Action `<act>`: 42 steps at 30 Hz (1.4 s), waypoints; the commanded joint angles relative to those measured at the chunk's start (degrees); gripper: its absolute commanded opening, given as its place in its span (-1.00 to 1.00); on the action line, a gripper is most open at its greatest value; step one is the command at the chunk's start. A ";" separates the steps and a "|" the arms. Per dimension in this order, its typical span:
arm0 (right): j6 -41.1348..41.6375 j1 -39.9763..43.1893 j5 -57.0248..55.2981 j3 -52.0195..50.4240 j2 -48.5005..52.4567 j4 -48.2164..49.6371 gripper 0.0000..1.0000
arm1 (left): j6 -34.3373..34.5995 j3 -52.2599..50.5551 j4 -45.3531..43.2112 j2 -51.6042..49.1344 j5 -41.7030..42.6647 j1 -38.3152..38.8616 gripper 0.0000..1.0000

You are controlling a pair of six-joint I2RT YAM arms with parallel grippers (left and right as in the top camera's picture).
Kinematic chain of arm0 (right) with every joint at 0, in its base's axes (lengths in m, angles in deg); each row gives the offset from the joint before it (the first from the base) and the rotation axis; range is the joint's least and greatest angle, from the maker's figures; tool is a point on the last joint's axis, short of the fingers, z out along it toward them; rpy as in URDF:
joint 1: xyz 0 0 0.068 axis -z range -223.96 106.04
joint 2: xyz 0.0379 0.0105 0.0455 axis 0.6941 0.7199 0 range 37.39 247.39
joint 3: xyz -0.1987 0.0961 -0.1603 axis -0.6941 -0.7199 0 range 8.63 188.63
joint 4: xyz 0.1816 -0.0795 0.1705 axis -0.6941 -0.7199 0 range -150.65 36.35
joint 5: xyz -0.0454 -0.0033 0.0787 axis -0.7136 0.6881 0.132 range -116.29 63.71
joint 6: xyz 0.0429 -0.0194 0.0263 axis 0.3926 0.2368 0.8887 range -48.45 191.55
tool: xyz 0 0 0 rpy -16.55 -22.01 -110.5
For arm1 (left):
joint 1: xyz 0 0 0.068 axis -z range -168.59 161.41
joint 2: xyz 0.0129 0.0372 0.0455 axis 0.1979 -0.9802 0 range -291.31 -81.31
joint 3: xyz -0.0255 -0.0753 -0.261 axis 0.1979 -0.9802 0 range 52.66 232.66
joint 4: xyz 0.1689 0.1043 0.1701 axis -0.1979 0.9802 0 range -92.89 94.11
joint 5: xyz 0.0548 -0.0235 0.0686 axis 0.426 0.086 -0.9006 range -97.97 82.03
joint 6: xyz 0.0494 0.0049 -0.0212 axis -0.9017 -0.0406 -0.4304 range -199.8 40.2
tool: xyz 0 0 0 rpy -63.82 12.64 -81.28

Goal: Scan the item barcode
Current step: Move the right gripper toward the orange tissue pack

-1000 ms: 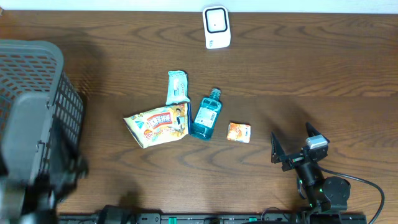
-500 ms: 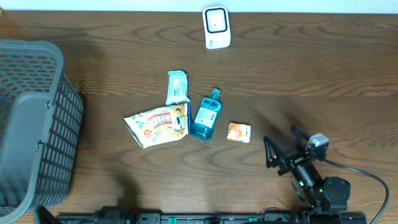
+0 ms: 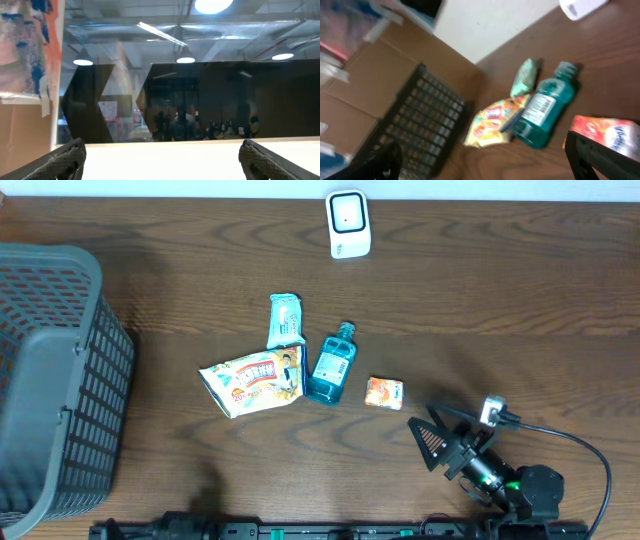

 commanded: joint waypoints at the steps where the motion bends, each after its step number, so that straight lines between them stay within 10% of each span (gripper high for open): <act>1: 4.92 -0.35 -0.48 -0.07 -0.35 3.23 0.99 | 0.50 -0.20 -0.04 0.48 -5.03 -0.44 0.95; 20: -14.99 -0.44 -15.96 28.33 29.07 -24.30 0.80 | 0.55 -3.34 0.68 0.26 -9.86 -1.38 0.95; 31: -20.24 -3.48 -11.72 30.60 63.39 -22.49 0.81 | 0.55 -16.00 -3.67 0.50 -9.84 -1.38 0.95; 42: -21.40 -3.89 -21.44 30.56 69.72 -19.41 0.77 | 4.61 -27.19 -6.88 0.50 -2.34 -1.38 0.95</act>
